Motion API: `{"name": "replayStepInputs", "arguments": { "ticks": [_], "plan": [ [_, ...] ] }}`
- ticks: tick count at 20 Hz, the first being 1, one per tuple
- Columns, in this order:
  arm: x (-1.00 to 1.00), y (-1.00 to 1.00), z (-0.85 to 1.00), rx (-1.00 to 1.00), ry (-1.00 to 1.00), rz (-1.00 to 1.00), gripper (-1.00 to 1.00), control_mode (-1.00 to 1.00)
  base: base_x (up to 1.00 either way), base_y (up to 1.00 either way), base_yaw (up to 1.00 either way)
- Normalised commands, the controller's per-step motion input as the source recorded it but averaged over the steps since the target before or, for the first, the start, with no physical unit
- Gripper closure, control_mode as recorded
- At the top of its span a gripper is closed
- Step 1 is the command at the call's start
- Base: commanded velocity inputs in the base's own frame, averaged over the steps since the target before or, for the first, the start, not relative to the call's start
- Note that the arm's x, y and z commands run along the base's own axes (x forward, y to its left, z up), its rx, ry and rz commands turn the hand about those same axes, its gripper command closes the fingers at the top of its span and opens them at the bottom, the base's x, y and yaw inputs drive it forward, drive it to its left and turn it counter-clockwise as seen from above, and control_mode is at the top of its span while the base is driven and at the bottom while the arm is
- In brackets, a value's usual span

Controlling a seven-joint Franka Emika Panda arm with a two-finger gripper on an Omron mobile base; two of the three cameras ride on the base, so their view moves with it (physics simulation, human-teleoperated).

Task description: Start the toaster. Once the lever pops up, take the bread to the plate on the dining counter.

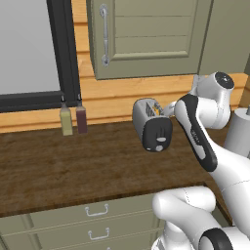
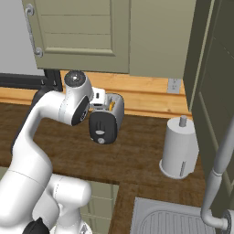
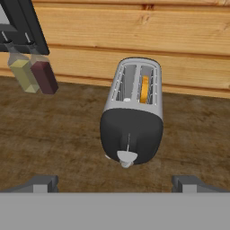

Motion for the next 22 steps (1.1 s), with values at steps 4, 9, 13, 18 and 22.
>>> {"name": "replayStepInputs", "arguments": {
  "ticks": [4, 9, 13, 18, 22],
  "plan": [
    [0.00, 0.00, 0.00, 0.00, 0.00, 0.00, -1.00, -1.00, 0.00, 0.00, 0.00],
    [0.00, 0.00, 0.00, 0.00, 0.00, 0.00, -1.00, -1.00, 0.00, 0.00, 0.00],
    [0.00, 0.00, 0.00, 0.00, 0.00, 0.00, -1.00, -1.00, 0.00, 0.00, 0.00],
    [0.00, 0.00, 0.00, 0.00, 0.00, 0.00, -1.00, -1.00, 0.00, 0.00, 0.00],
    [0.00, 0.00, 0.00, 0.00, 0.00, 0.00, -1.00, -1.00, 0.00, 0.00, 0.00]
  ]
}}
